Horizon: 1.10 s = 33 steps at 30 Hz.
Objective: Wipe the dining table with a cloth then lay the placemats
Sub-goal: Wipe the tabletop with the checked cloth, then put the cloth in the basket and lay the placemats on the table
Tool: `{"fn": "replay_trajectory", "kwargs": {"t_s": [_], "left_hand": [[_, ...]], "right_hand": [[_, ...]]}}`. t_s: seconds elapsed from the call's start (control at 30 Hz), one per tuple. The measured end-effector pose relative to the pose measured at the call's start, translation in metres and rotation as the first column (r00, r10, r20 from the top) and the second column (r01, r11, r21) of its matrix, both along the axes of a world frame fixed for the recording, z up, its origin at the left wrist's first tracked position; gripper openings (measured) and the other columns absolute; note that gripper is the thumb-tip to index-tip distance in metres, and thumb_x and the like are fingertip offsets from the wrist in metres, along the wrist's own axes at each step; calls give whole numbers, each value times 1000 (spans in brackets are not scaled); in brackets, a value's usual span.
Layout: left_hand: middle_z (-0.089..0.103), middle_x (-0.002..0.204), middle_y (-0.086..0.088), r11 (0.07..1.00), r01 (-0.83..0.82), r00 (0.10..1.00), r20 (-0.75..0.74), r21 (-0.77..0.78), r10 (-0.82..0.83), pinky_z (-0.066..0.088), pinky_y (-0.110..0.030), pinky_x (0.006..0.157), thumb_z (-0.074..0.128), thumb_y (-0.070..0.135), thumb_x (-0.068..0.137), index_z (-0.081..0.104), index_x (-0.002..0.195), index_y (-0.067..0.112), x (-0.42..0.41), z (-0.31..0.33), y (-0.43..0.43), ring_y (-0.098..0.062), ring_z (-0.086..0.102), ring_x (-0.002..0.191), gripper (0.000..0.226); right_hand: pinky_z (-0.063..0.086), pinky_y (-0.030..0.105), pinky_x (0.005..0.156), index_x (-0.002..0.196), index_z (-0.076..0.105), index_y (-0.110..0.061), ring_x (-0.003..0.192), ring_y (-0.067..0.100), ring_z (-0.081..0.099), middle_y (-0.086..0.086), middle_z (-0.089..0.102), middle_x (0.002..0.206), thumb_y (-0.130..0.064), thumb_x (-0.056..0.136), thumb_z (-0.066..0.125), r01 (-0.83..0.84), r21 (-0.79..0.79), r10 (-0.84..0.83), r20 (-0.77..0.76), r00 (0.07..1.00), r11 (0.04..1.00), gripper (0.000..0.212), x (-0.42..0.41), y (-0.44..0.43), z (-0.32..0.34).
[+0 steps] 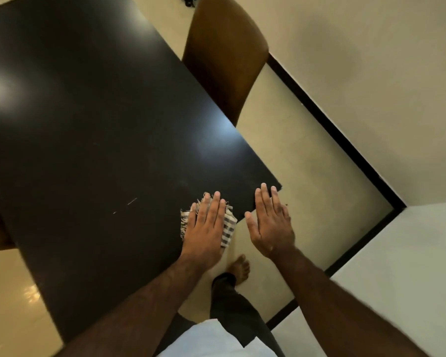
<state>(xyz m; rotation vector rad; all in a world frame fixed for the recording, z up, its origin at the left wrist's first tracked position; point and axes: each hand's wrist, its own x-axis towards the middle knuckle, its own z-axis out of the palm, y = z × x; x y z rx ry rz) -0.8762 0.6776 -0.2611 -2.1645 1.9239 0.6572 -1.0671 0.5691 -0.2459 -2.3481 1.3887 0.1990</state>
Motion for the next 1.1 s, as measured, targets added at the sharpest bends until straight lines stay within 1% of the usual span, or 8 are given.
{"fn": "replay_trajectory", "kwargs": {"t_s": [0.17, 0.27, 0.4, 0.47, 0.53, 0.77, 0.93, 1.1], "left_hand": [[-46, 174, -12, 998, 35, 999, 20, -52, -34, -6, -62, 138, 40, 47, 110, -29, 171, 13, -58, 1, -93, -36, -35, 165, 98], [-42, 176, -12, 995, 89, 996, 22, -40, -88, -4, -62, 138, 30, 54, 113, -26, 172, 14, -83, 1, -141, -36, -32, 166, 91], [-40, 177, -11, 989, 144, 989, 13, 20, -144, -7, -63, 137, 45, 56, 112, -27, 172, 15, -100, 3, -182, -36, -34, 165, 102], [-36, 180, -11, 984, 170, 985, -11, 49, -170, -7, -64, 137, 52, 62, 108, -23, 174, 16, -103, 6, -192, -37, -33, 166, 110], [-28, 183, -9, 985, 164, 986, -39, 48, -162, -5, -64, 137, 53, 65, 107, -15, 176, 17, -105, 10, -202, -34, -28, 168, 108], [-23, 184, -8, 997, 74, 997, -33, 31, -73, -10, -61, 137, 56, 59, 109, -13, 176, 20, -113, 39, -271, -32, -19, 171, 105], [-17, 186, -10, 999, 44, 998, -50, 9, -43, -17, -54, 132, 58, 45, 109, -14, 176, 16, -125, 65, -330, -31, -17, 172, 102], [-15, 186, -10, 999, 32, 997, -67, 16, -30, -8, -55, 139, 46, 37, 114, -12, 176, 15, -128, 81, -384, -30, -15, 172, 88]], "right_hand": [[13, 47, 136, 181, 6, -19, 175, 25, -7, 2, -7, 189, -67, 110, 14, -114, 12, 114, -19, 993, 993, 86, -42, -54, 0], [6, 47, 136, 180, 2, -19, 174, 26, -10, 5, -9, 189, -71, 107, 8, -45, 42, 46, -5, 999, 998, 90, -61, -81, -1], [2, 47, 135, 180, 0, -15, 174, 28, -10, 8, -11, 188, -72, 105, 6, 44, 41, -43, -44, 998, 998, 94, -88, -109, 2], [5, 49, 138, 180, -2, -15, 174, 29, -13, 8, -15, 187, -72, 105, 4, 44, 38, -41, -72, 997, 998, 94, -101, -121, 5], [11, 52, 139, 180, 0, -14, 174, 29, -12, 9, -15, 187, -69, 106, 6, 41, 16, -39, -99, 994, 999, 93, -112, -139, 12], [22, 56, 137, 180, 9, -13, 175, 34, -2, 12, -6, 188, -58, 110, 26, 90, -84, -101, -129, 987, 992, 85, -133, -211, 55], [28, 57, 134, 180, 9, -10, 174, 38, 2, 15, -6, 188, -46, 103, 51, 40, -129, -63, -180, 982, 991, 94, -146, -258, 75], [20, 57, 137, 179, -4, -12, 174, 37, -11, 14, -21, 185, -44, 103, 52, 58, -106, -79, -210, 974, 993, 100, -148, -312, 81]]}}
